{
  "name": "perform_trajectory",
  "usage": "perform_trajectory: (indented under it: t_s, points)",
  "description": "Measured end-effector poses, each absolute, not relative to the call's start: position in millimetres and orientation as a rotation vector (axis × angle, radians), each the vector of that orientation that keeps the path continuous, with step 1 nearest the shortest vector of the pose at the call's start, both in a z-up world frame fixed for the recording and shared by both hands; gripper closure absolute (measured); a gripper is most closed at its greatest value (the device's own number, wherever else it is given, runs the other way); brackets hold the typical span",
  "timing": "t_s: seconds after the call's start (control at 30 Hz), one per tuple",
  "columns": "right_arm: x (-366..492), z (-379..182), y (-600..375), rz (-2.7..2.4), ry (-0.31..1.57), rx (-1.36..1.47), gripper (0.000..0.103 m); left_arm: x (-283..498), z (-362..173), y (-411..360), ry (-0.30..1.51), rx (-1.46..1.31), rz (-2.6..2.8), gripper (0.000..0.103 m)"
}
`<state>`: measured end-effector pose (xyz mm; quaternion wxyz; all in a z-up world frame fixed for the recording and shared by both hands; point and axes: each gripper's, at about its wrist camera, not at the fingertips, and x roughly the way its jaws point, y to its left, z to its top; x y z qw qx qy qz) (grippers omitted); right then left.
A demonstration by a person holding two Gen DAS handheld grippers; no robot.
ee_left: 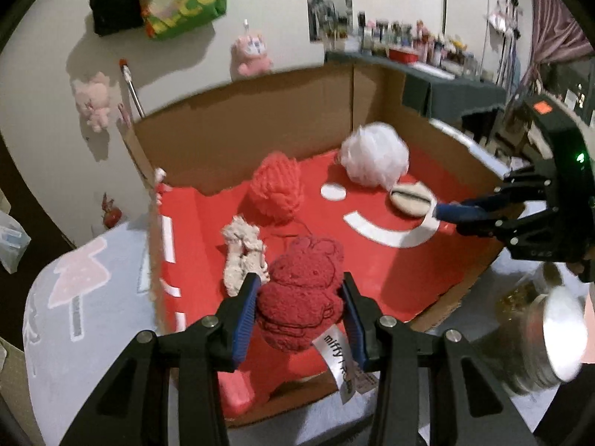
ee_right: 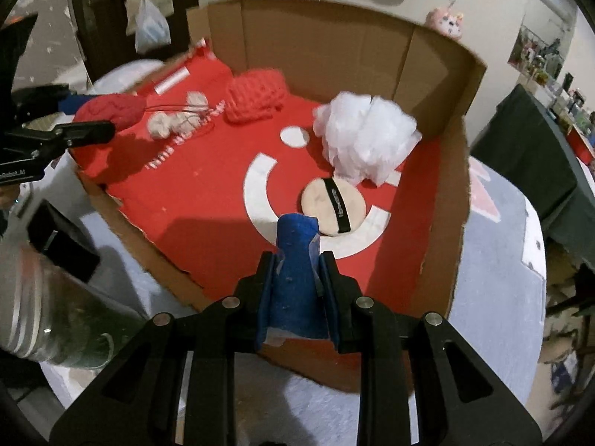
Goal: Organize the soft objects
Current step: 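Lift both held items and carry them over the red-lined box, then lower the bunny pad and blue sponge into the box and open both grippers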
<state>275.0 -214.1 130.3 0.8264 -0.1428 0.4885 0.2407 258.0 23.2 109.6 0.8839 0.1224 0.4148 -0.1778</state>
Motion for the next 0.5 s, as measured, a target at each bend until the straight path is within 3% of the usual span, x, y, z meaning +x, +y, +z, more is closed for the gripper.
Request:
perform_trajectory:
  t_s: [0.5]
  points:
    - [293.9, 105.4, -203.5, 0.451, 1.149, -0.419, 0.08, 295.6, 65.6, 18.8, 1.043, 0.346, -0.337, 0.057]
